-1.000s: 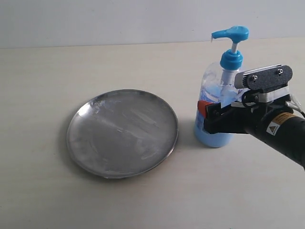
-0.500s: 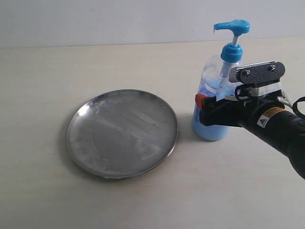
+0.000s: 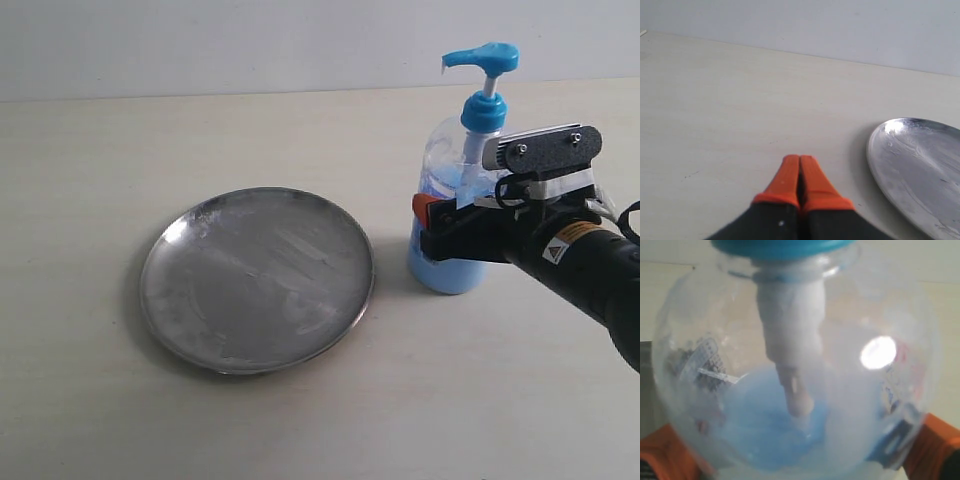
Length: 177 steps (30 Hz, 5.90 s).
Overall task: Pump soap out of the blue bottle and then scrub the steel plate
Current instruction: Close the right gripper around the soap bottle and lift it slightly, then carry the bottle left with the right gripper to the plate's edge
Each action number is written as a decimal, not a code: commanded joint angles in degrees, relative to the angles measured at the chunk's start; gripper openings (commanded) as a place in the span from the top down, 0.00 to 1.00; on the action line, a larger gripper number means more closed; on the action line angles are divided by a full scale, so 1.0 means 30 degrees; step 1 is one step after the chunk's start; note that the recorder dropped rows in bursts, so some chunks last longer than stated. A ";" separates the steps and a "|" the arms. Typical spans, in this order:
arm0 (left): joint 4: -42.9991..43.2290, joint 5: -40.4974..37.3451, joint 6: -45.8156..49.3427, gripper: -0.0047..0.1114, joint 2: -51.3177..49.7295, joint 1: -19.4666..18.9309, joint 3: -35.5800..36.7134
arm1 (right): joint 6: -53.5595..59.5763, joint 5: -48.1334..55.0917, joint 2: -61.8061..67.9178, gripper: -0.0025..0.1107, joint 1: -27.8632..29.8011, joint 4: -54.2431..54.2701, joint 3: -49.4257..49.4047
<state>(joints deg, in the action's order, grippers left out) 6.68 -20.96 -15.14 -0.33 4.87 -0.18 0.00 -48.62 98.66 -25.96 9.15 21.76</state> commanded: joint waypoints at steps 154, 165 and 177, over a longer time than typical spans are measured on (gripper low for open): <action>0.0061 0.0042 0.0037 0.96 0.0110 -0.0041 0.0060 | 1.3907 0.8966 -0.5632 0.51 -0.5573 1.5568 0.1243; 0.0061 0.0042 0.0037 0.96 0.0110 -0.0041 0.0060 | 1.4066 0.9138 -0.5977 0.05 -0.5532 1.5778 0.1243; 0.0061 0.0042 0.0037 0.96 0.0110 -0.0041 0.0060 | 0.3324 0.6819 -0.3967 0.05 -0.2563 0.3119 0.1284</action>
<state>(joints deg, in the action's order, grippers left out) 6.68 -20.96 -15.14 -0.33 4.87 -0.18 21.28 -24.23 84.54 -34.91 31.16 25.53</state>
